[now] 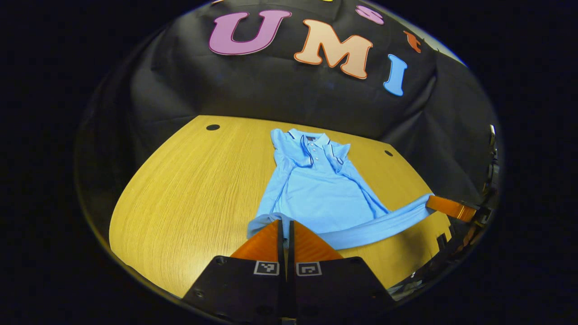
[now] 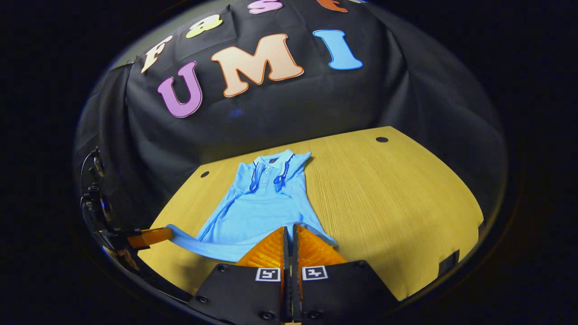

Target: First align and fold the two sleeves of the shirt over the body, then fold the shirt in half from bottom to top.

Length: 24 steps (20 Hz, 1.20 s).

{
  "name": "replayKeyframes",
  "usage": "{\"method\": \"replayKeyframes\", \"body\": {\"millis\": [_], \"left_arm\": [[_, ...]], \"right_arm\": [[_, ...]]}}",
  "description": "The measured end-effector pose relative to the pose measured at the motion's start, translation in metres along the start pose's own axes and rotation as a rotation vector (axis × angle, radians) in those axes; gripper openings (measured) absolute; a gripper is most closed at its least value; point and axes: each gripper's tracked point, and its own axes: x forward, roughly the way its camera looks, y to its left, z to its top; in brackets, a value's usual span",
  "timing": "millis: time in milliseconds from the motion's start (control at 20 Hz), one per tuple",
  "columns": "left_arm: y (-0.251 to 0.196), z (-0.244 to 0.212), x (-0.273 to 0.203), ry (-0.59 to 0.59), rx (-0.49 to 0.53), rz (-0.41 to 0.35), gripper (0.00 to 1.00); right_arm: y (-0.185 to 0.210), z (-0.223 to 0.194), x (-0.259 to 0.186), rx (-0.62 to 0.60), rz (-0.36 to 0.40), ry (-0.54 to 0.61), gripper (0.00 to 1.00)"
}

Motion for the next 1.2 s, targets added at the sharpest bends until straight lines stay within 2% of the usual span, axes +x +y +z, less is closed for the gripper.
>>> {"method": "replayKeyframes", "body": {"millis": [350, 400, 450, 700, 950, 1200], "left_arm": [[0.011, 0.072, 0.05, -0.053, 0.023, 0.002, 0.0], [0.019, 0.083, 0.062, -0.058, 0.021, 0.003, 0.0], [0.021, 0.094, 0.071, -0.068, 0.019, 0.002, 0.0], [0.025, 0.142, 0.122, -0.1, 0.047, 0.01, 0.0], [0.03, 0.175, 0.182, -0.105, 0.05, 0.006, 0.0], [0.038, 0.195, 0.246, -0.114, 0.088, 0.023, 0.0]], "right_arm": [[0.018, 0.071, 0.059, 0.022, 0.018, -0.079, 0.03], [0.02, 0.081, 0.068, 0.018, 0.018, -0.09, 0.0], [0.022, 0.092, 0.078, 0.015, 0.019, -0.101, 0.03], [0.028, 0.133, 0.134, 0.006, 0.015, -0.141, 0.03], [0.022, 0.155, 0.193, -0.001, -0.013, -0.16, 0.03], [0.002, 0.153, 0.258, 0.02, -0.068, -0.145, 0.03]]}}
